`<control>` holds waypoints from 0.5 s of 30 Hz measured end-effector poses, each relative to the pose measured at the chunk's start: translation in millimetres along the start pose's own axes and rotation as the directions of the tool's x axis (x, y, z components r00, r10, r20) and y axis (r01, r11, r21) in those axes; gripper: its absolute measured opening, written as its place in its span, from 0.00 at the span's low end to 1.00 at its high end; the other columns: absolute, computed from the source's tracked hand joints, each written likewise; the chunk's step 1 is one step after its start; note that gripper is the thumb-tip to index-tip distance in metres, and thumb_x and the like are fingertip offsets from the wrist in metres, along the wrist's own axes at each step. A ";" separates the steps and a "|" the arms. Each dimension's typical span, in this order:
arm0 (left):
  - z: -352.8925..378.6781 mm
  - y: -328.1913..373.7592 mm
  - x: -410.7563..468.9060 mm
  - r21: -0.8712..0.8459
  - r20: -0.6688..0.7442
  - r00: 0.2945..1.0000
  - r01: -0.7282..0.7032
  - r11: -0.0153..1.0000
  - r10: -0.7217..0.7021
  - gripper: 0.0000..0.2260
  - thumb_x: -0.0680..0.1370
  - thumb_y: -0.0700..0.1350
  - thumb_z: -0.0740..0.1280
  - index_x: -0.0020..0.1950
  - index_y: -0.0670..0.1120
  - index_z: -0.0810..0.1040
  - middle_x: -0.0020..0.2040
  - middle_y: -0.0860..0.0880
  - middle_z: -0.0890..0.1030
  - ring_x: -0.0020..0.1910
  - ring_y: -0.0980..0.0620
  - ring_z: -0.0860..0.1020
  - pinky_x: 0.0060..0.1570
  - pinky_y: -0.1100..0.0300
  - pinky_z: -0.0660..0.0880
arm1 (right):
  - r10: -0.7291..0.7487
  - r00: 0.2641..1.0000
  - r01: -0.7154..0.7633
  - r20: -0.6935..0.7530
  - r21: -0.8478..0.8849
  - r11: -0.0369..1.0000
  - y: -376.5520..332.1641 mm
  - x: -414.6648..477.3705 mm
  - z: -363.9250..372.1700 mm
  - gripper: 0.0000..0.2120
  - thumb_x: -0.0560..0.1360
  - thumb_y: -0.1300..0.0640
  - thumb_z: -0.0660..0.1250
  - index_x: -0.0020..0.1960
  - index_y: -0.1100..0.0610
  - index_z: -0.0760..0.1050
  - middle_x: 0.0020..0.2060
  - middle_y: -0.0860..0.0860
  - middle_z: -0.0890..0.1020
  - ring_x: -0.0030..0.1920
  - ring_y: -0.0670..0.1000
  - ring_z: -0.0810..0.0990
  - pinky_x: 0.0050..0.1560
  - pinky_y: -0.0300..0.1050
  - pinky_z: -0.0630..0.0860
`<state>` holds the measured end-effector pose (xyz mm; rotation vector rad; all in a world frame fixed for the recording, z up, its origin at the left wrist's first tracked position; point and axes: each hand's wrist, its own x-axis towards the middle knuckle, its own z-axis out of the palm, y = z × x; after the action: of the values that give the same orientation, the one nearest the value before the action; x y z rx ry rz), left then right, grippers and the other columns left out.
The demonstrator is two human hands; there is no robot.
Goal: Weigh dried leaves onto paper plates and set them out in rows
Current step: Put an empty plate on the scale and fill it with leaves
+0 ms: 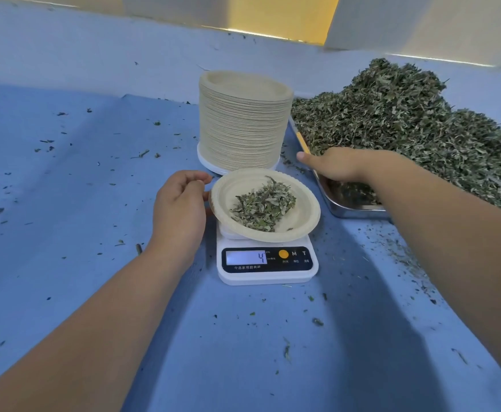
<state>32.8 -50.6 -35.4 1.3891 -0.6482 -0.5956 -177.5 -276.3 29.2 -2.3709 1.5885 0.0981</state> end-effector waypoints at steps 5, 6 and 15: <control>0.6 -0.7 1.0 -0.027 -0.002 1.000 -0.005 1.000 0.005 0.13 0.81 0.39 0.58 0.50 0.50 0.82 0.49 0.55 0.85 0.40 0.61 0.83 0.36 0.65 0.78 | 0.008 0.982 -0.033 0.191 0.125 0.992 15.3 -20.7 -25.6 0.36 0.79 0.30 0.54 0.48 0.61 0.84 0.36 0.48 0.87 0.43 0.51 0.87 0.53 0.53 0.82; 0.8 -0.9 1.5 -0.024 -0.003 1.000 -0.007 1.000 0.007 0.13 0.81 0.40 0.58 0.50 0.51 0.83 0.49 0.55 0.85 0.40 0.61 0.83 0.36 0.65 0.78 | -0.008 0.991 -0.005 0.137 0.099 0.995 15.8 -21.4 -27.7 0.35 0.81 0.32 0.54 0.45 0.61 0.84 0.36 0.50 0.87 0.42 0.51 0.87 0.50 0.50 0.81; 1.4 0.0 2.1 -0.038 -0.010 1.000 -0.006 0.999 0.005 0.14 0.82 0.39 0.58 0.50 0.50 0.82 0.51 0.55 0.85 0.40 0.61 0.83 0.35 0.66 0.78 | -0.047 0.973 0.067 -0.225 0.084 0.994 -5.0 11.1 -0.5 0.36 0.84 0.36 0.46 0.62 0.65 0.77 0.60 0.64 0.79 0.60 0.65 0.77 0.60 0.56 0.71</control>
<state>33.2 -53.1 -35.1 1.3538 -0.6294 -0.5934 -168.7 -284.6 28.3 -2.4238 1.5805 -0.2567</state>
